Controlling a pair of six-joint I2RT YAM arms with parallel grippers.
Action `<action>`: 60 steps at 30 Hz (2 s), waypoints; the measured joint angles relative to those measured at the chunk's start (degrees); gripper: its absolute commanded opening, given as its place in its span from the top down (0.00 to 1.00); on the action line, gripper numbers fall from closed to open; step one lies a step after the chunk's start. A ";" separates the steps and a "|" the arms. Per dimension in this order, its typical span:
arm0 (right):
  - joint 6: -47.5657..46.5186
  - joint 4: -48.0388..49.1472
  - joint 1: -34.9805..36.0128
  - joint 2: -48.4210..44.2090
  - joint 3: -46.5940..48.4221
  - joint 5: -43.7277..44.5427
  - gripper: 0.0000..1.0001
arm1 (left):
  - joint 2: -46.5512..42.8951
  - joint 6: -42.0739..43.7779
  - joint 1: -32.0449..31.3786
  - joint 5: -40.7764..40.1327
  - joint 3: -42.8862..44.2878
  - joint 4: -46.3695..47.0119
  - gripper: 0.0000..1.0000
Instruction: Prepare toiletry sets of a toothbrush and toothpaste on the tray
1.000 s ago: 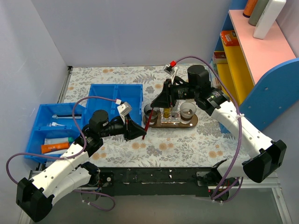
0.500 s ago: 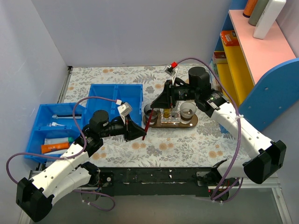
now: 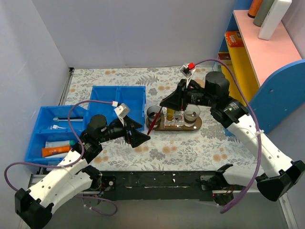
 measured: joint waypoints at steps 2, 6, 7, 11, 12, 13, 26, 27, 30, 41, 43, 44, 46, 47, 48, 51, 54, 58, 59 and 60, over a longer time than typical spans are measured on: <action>-1.68 -1.97 0.00 -1.86 0.00 3.43 0.99 | -1.66 -0.09 0.00 -1.77 0.00 -0.13 0.02; -4.94 -6.36 0.00 -5.77 -0.44 12.61 0.99 | -5.14 -0.79 0.00 -5.68 0.00 0.44 0.02; -5.68 -7.08 0.00 -7.08 -1.11 15.19 0.99 | -5.62 -0.96 0.00 -6.78 0.00 0.48 0.02; -8.13 -9.14 0.00 -13.62 -5.18 26.01 0.99 | -6.16 -1.27 0.00 -11.61 0.00 0.13 0.02; -8.50 -9.29 0.00 -15.02 -6.19 28.26 0.99 | -6.16 -1.29 0.00 -12.50 0.00 -0.07 0.02; -9.05 -9.29 0.00 -16.94 -7.76 31.67 0.99 | -6.16 -1.29 0.00 -13.66 0.00 -0.35 0.02; -10.69 -1.64 0.00 -26.23 -21.99 50.45 0.99 | -5.27 -1.53 0.00 -18.78 0.00 -1.25 0.02; -10.69 -0.87 0.00 -26.43 -22.43 50.71 0.99 | -5.14 -1.60 0.00 -19.47 0.00 -1.38 0.02; -10.71 1.16 0.00 -26.80 -23.54 50.93 0.99 | -4.55 -2.10 0.00 -23.37 0.04 -2.60 0.02; -10.93 6.29 0.00 -27.06 -27.04 49.48 0.99 | -4.70 -3.74 1.36 -34.42 0.11 -5.60 0.02; -11.08 6.69 0.00 -27.06 -27.85 48.98 0.99 | -4.72 -3.89 1.62 -34.86 0.11 -5.60 0.02; -11.15 6.82 0.00 -27.04 -28.17 48.76 0.99 | -4.72 -3.91 1.75 -34.99 0.11 -5.60 0.02; -11.32 7.54 0.00 -27.02 -28.85 48.35 0.99 | -4.72 -3.98 1.90 -35.19 0.11 -5.60 0.02; -11.37 7.61 0.00 -27.02 -28.96 48.17 0.99 | -4.72 -4.02 1.90 -35.28 0.11 -5.60 0.02; -11.45 7.89 0.00 -26.99 -29.16 48.06 0.99 | -4.72 -4.07 1.92 -35.32 0.11 -5.60 0.02; -11.78 9.16 0.00 -27.06 -30.27 47.41 0.99 | -4.83 -4.07 1.95 -35.39 0.11 -5.60 0.02; -11.98 10.62 0.00 -27.06 -31.91 47.08 0.99 | -4.92 -4.07 2.10 -35.39 0.11 -5.60 0.02; -12.17 11.58 0.00 -26.84 -33.57 46.82 0.99 | -4.92 -4.07 2.29 -35.39 0.11 -5.62 0.02; -12.20 11.78 0.00 -26.80 -33.79 46.71 0.99 | -4.92 -4.07 2.32 -35.41 0.11 -5.62 0.02; -12.22 12.26 0.00 -26.80 -34.16 46.64 0.99 | -4.92 -4.07 2.32 -35.41 0.11 -5.60 0.02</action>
